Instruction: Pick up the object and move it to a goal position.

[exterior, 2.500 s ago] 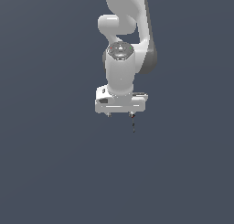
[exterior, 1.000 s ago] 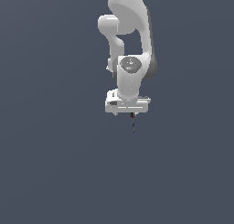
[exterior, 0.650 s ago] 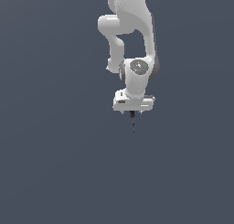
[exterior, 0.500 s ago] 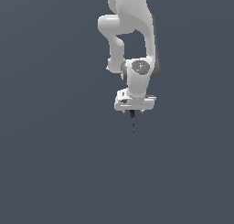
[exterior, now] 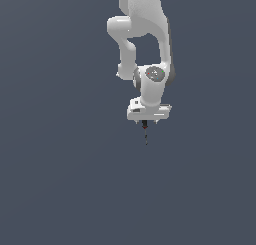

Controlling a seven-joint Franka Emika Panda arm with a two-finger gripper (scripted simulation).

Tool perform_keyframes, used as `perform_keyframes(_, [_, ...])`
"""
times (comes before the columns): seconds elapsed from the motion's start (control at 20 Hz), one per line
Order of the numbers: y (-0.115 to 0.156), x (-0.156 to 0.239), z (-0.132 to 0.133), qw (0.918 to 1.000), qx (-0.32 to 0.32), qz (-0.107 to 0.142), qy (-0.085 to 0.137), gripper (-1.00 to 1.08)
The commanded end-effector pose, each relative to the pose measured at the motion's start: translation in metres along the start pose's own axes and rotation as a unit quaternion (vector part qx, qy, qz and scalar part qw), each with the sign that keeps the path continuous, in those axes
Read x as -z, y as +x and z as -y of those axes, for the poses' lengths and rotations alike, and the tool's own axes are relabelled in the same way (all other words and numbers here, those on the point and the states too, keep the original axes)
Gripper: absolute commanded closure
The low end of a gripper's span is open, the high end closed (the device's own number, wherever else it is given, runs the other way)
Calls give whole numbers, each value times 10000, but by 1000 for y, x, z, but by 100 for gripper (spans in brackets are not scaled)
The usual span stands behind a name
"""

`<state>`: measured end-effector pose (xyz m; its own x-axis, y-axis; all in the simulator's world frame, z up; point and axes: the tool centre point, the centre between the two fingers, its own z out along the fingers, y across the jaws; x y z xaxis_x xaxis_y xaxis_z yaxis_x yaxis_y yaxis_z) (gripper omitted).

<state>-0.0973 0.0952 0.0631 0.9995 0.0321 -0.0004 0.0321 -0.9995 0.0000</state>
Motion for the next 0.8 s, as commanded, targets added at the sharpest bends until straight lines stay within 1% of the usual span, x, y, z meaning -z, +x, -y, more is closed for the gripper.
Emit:
perform_keyframes(0.0, [0, -5, 0, 10000, 0, 3, 0, -92])
perform_keyframes(0.4, [-2, -39, 0, 10000, -2, -1, 0, -92])
perform_keyframes(0.7, [-2, -49, 1, 10000, -2, -1, 0, -92])
perform_keyframes(0.75, [-2, -49, 1, 10000, -2, -1, 0, 108])
